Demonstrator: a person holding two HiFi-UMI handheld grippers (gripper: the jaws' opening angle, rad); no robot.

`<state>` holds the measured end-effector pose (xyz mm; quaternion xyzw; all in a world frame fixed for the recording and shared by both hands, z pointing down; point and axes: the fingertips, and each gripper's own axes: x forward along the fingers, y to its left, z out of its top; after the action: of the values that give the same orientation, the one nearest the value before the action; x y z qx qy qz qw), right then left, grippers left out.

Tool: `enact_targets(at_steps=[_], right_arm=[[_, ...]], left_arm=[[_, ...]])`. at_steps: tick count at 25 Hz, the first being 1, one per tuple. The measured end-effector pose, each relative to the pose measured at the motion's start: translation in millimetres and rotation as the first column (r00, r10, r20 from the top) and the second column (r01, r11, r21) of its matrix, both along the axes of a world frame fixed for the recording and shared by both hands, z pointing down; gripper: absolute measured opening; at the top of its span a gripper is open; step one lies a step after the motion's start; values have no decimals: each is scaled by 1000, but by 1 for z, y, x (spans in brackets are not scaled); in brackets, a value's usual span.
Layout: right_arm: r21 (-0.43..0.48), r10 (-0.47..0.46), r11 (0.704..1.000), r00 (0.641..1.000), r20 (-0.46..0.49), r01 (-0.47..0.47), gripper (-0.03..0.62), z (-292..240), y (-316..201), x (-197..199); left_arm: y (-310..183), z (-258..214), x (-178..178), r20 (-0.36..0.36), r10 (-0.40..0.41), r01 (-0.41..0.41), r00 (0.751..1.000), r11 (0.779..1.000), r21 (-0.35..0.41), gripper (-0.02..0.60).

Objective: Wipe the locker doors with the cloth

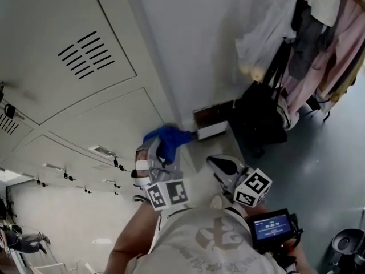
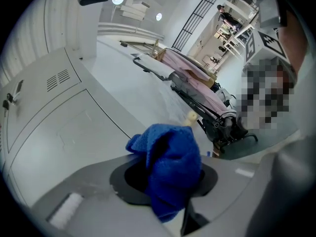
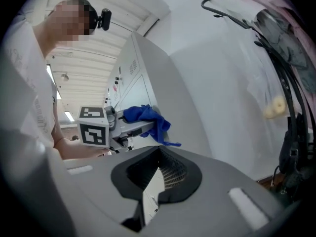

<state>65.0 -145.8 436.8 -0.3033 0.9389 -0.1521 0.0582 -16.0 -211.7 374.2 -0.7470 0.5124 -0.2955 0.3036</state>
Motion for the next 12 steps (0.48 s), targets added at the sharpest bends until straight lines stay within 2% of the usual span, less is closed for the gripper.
enact_targets(at_steps=[3, 7, 10, 12], right_arm=[[50, -30, 998, 1000, 1, 30, 3, -18, 2, -5], [87, -53, 995, 999, 6, 52, 3, -35, 1, -4], [96, -79, 992, 997, 17, 77, 3, -40, -1, -15], [99, -103, 990, 994, 18, 101, 3, -42, 1, -25]], left_arm=[[2, -4, -3, -40, 4, -4, 999, 1000, -15, 133], [2, -21, 1, -163, 40, -48, 986, 998, -48, 132], [1, -33, 6, -176, 40, -46, 984, 998, -32, 132], [1, -39, 7, -218, 41, -50, 975, 998, -37, 132]])
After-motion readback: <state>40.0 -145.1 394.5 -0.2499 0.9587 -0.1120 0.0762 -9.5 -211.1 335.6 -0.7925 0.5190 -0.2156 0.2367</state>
